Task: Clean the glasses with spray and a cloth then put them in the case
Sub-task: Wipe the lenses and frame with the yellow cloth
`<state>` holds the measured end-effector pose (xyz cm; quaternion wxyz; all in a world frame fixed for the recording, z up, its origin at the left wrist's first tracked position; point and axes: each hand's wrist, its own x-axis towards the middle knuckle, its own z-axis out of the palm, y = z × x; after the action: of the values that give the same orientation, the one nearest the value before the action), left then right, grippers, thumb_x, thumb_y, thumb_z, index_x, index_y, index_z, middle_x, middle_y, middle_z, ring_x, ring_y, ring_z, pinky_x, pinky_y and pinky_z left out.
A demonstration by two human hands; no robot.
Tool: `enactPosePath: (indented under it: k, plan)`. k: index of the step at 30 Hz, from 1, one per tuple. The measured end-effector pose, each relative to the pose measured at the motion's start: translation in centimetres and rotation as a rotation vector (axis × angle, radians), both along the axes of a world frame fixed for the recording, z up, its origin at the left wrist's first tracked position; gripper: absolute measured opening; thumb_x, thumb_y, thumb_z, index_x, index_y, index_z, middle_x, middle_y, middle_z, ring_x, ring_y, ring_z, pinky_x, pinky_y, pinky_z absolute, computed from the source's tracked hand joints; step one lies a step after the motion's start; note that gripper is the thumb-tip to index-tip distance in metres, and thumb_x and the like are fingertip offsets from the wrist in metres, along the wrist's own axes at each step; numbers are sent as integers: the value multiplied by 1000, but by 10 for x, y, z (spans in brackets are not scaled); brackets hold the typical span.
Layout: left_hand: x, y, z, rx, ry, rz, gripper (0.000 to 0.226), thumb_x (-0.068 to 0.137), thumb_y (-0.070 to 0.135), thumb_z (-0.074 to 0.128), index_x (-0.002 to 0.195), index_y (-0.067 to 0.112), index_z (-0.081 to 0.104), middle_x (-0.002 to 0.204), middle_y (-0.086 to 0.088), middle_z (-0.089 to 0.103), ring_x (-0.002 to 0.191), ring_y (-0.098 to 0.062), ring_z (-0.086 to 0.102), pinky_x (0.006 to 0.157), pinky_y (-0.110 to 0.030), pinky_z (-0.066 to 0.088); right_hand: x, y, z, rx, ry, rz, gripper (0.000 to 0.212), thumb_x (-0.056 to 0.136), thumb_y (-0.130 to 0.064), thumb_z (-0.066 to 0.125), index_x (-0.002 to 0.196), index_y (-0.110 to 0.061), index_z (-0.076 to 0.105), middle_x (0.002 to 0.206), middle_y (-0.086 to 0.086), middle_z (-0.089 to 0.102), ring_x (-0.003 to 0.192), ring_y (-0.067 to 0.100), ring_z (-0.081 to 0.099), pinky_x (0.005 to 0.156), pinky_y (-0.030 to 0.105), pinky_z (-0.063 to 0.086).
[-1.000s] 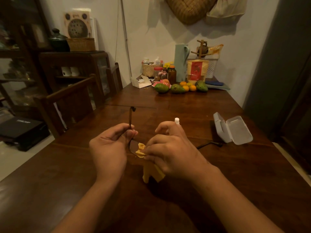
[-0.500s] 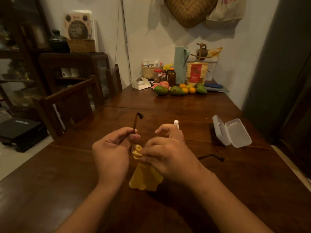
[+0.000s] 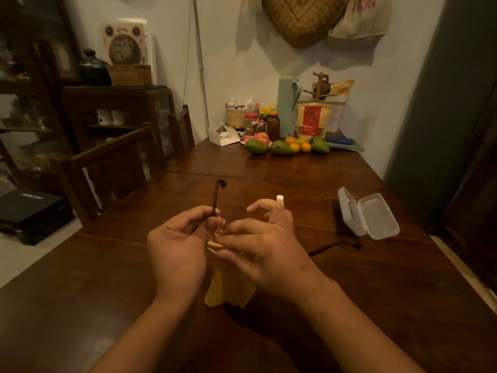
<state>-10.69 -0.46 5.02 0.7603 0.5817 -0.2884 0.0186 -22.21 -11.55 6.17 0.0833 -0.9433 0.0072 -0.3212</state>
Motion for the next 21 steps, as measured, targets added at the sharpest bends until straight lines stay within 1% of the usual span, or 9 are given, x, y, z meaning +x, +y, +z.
enactPosePath:
  k: [2, 5, 7, 9, 12, 15, 17, 19, 21]
  plan:
    - [3, -1, 1, -30, 44, -4, 28, 78, 3, 73, 83, 31, 77, 80, 2, 76, 75, -15, 74, 60, -19, 54, 0, 1, -2, -24, 27, 28, 34, 90, -44, 61, 120, -32, 71, 125, -14, 65, 127, 22, 30, 90, 36, 23]
    - [1, -3, 2, -72, 107, -29, 25, 77, 0, 71, 82, 24, 78, 78, -2, 76, 73, -17, 74, 60, -21, 55, -1, -1, -2, -35, 42, 62, 33, 90, -39, 60, 120, -32, 71, 127, -14, 65, 126, 22, 32, 91, 39, 29]
    - [1, -2, 5, -83, 113, -41, 26, 76, -2, 70, 80, 23, 78, 76, -3, 76, 72, -17, 73, 60, -22, 55, -1, -3, 0, -33, 42, 92, 29, 88, -34, 64, 117, -31, 73, 122, -16, 67, 124, 20, 32, 89, 39, 30]
    - [2, 0, 7, -81, 108, -44, 24, 74, 1, 70, 80, 22, 78, 77, -4, 75, 75, -18, 73, 63, -23, 55, -3, -6, 3, -23, 40, 114, 27, 86, -33, 66, 111, -30, 75, 115, -16, 70, 122, 18, 34, 87, 37, 29]
    - [2, 1, 10, -84, 105, -27, 24, 76, -4, 69, 84, 18, 76, 78, -4, 75, 76, -19, 74, 64, -21, 56, -7, -11, 5, -49, 9, 45, 23, 87, -34, 67, 107, -30, 77, 110, -16, 71, 123, 19, 35, 87, 38, 27]
    - [1, 0, 10, -78, 85, -11, 31, 78, -8, 67, 80, 22, 77, 77, -4, 75, 74, -17, 73, 62, -20, 55, -6, -5, 3, -71, 8, -21, 24, 88, -31, 71, 111, -29, 76, 116, -14, 70, 126, 22, 34, 91, 43, 31]
    - [0, 0, 10, -85, 109, -22, 32, 78, -8, 67, 77, 22, 77, 75, -5, 75, 72, -17, 73, 61, -21, 56, -4, 0, 1, -80, 27, 9, 28, 90, -33, 67, 118, -29, 73, 122, -13, 68, 126, 22, 33, 93, 39, 26]
    - [0, 0, 10, -94, 128, -35, 28, 77, -6, 68, 77, 21, 77, 74, -5, 75, 72, -18, 73, 61, -24, 56, -2, 2, 0, -96, 70, 60, 33, 91, -33, 64, 123, -29, 70, 127, -13, 65, 128, 23, 33, 95, 38, 26]
    - [0, 2, 10, -86, 115, -32, 24, 75, -2, 70, 79, 21, 76, 76, -5, 75, 74, -20, 73, 64, -25, 57, -3, -1, 1, -87, 89, 99, 33, 89, -30, 67, 122, -29, 71, 125, -14, 66, 128, 23, 35, 94, 37, 27]
